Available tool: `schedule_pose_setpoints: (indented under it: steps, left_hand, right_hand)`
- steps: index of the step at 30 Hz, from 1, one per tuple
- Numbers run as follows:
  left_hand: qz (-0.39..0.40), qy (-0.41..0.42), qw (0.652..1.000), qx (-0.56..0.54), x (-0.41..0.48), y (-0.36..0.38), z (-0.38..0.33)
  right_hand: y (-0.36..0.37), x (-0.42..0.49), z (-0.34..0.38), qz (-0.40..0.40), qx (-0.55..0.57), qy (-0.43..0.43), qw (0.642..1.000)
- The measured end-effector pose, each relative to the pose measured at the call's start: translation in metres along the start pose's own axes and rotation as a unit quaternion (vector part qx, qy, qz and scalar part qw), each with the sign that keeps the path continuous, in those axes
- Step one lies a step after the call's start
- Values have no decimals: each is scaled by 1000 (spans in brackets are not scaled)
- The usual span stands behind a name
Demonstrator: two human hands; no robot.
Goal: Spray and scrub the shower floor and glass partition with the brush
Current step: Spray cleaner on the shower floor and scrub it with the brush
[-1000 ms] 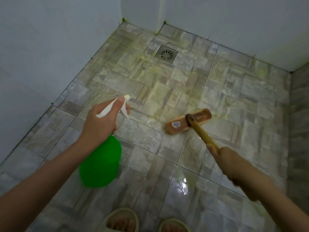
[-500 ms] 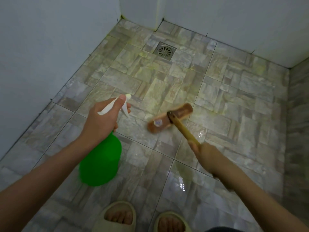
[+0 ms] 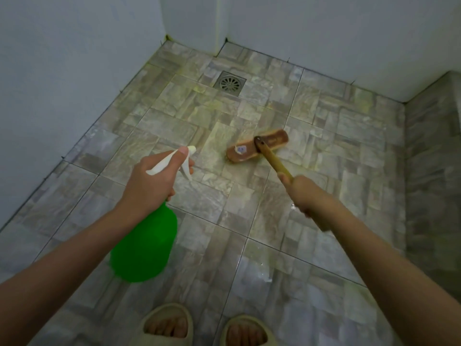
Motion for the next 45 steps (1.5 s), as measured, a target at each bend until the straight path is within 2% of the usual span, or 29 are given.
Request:
schedule_pose_setpoints:
  steps: [3,7,10,14,20,27,32,34,40,42,45]
  left_hand:
    - [10,3,1000,-3,-2,7,-3]
    - [-19,3,999,-41,-2,1,-8]
    - [-27,11,998,-55,5,-1,-11]
    - [-25,26,999,-17,12,-3,-16]
    - [-61,8,997,-41,21,-26,-20]
    - [-76,-1,996,-53,38,-38,-9]
    - [-81,-9,994,-66,44,-56,-4]
    - [-70,-13,995,-71,51,-65,-1]
    - [-61,7,997,-55,65,-97,3]
    - [-61,9,997,-43,71,-111,6]
    - [-68,18,996,-48,76,-134,6]
  right_hand:
    - [-14,14,-4,-2,2,-1,1000]
    - [0,-34,-58,51,-21,51,997]
    - [-23,0,-21,22,-29,11,999]
    - [-52,55,37,-18,-2,-33,999]
    - [-20,-3,-6,69,-40,0,997]
    - [-61,85,119,-3,6,-72,997]
    - [-16,27,73,48,6,-25,998]
    - [2,15,76,69,3,-7,998]
    - [-21,84,192,31,66,-47,996]
    - [-31,96,223,64,119,-50,990]
    - [-17,90,251,117,247,-35,961]
Point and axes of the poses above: each hand's wrist, its own x-axis towards the middle knuckle, its own y-axis out of the palm, z = x × y, the point moved 6 cm from there along x, towards the middle knuckle, and after that the axes turned 12 degrees about -x, right-handed, at the moved point
